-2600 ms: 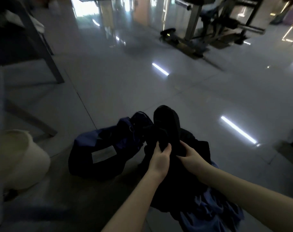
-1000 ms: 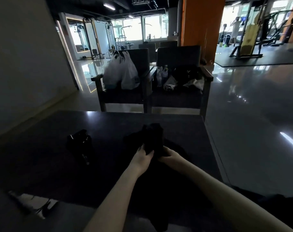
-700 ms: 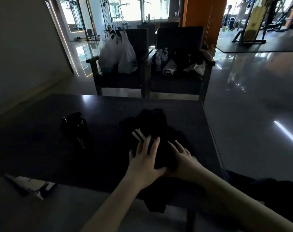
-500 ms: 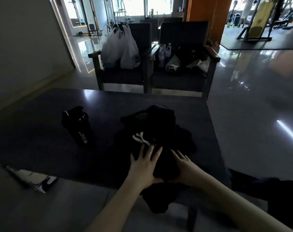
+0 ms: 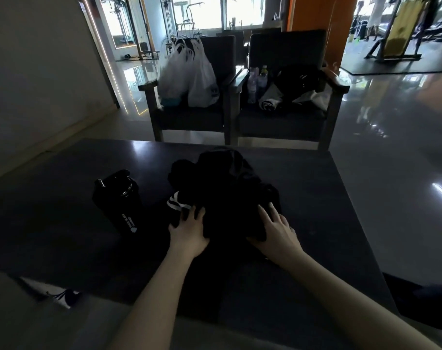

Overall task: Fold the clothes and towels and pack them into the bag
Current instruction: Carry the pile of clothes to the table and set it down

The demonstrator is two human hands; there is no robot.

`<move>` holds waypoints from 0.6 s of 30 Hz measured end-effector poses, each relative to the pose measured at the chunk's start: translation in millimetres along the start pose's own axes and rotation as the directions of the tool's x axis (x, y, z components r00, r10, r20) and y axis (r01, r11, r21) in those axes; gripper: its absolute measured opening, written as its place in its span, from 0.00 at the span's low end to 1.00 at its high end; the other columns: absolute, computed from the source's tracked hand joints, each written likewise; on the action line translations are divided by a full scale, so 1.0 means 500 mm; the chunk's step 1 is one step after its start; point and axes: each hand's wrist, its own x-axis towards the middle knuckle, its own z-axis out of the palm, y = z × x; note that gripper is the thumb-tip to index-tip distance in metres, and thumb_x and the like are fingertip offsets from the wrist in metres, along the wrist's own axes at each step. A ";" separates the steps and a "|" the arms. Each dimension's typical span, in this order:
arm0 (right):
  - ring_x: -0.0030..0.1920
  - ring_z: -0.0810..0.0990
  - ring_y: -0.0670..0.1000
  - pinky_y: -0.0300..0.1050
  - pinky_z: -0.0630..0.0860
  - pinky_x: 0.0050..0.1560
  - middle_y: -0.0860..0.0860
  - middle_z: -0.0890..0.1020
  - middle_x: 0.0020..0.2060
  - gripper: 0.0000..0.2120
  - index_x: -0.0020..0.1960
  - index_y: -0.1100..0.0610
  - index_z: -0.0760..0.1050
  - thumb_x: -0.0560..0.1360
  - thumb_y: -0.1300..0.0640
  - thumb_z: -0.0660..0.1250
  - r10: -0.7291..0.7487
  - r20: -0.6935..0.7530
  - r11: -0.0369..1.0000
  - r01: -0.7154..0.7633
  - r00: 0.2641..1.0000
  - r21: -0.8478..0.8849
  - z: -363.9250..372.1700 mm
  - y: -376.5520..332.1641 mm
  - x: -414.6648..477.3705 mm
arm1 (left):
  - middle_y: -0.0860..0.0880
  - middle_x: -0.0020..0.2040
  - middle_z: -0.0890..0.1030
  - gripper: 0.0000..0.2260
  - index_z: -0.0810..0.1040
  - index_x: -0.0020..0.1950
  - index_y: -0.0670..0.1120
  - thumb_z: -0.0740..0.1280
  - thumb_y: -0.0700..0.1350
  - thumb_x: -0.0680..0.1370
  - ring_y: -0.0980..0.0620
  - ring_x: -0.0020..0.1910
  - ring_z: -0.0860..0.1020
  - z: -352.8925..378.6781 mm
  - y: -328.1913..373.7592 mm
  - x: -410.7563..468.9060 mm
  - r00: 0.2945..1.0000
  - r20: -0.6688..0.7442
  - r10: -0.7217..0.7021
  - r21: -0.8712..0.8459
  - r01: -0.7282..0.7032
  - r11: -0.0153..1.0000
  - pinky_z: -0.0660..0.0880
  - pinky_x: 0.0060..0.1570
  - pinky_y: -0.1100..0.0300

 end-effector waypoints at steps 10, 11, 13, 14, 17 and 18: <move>0.76 0.51 0.53 0.53 0.55 0.74 0.49 0.52 0.77 0.32 0.77 0.48 0.53 0.77 0.45 0.62 -0.170 0.189 0.978 0.142 0.967 0.154 -0.004 -0.068 0.018 | 0.50 0.78 0.50 0.34 0.48 0.78 0.53 0.63 0.52 0.77 0.43 0.73 0.59 -0.026 -0.030 -0.006 0.993 0.035 -0.116 -0.032 0.117 0.993 0.61 0.67 0.36; 0.76 0.54 0.52 0.55 0.57 0.73 0.48 0.54 0.77 0.31 0.76 0.47 0.54 0.77 0.45 0.62 -0.160 0.155 0.979 0.137 0.975 0.154 -0.012 -0.063 0.002 | 0.50 0.78 0.49 0.34 0.48 0.78 0.53 0.64 0.51 0.77 0.43 0.74 0.59 -0.030 -0.028 -0.014 0.993 0.039 -0.109 -0.024 0.110 0.994 0.58 0.68 0.35; 0.75 0.56 0.52 0.54 0.57 0.73 0.48 0.56 0.76 0.31 0.76 0.48 0.54 0.77 0.44 0.61 -0.147 0.096 0.983 0.135 0.984 0.123 -0.030 -0.049 -0.033 | 0.49 0.78 0.46 0.36 0.46 0.78 0.52 0.64 0.50 0.76 0.43 0.75 0.55 -0.038 -0.019 -0.036 0.996 0.024 -0.089 -0.019 0.090 0.996 0.52 0.70 0.34; 0.75 0.57 0.52 0.53 0.57 0.73 0.48 0.57 0.76 0.31 0.76 0.49 0.54 0.78 0.44 0.61 -0.138 0.073 0.985 0.129 0.988 0.117 -0.040 -0.042 -0.051 | 0.49 0.78 0.44 0.37 0.45 0.78 0.53 0.64 0.49 0.76 0.43 0.76 0.53 -0.043 -0.013 -0.048 0.997 0.011 -0.079 -0.025 0.080 0.997 0.50 0.71 0.34; 0.74 0.59 0.51 0.52 0.60 0.72 0.48 0.59 0.75 0.30 0.76 0.50 0.55 0.78 0.45 0.60 -0.119 0.046 0.986 0.113 0.992 0.124 -0.075 -0.022 -0.101 | 0.47 0.78 0.41 0.38 0.42 0.78 0.52 0.64 0.46 0.76 0.44 0.77 0.45 -0.061 0.016 -0.084 0.997 -0.026 -0.078 -0.020 0.078 0.997 0.47 0.72 0.36; 0.74 0.60 0.51 0.51 0.60 0.72 0.48 0.59 0.75 0.29 0.76 0.50 0.55 0.78 0.45 0.60 -0.114 0.047 0.987 0.108 0.992 0.118 -0.088 -0.017 -0.118 | 0.47 0.78 0.40 0.37 0.42 0.78 0.51 0.63 0.46 0.77 0.44 0.77 0.43 -0.067 0.030 -0.096 0.996 -0.043 -0.076 -0.027 0.075 0.997 0.46 0.73 0.37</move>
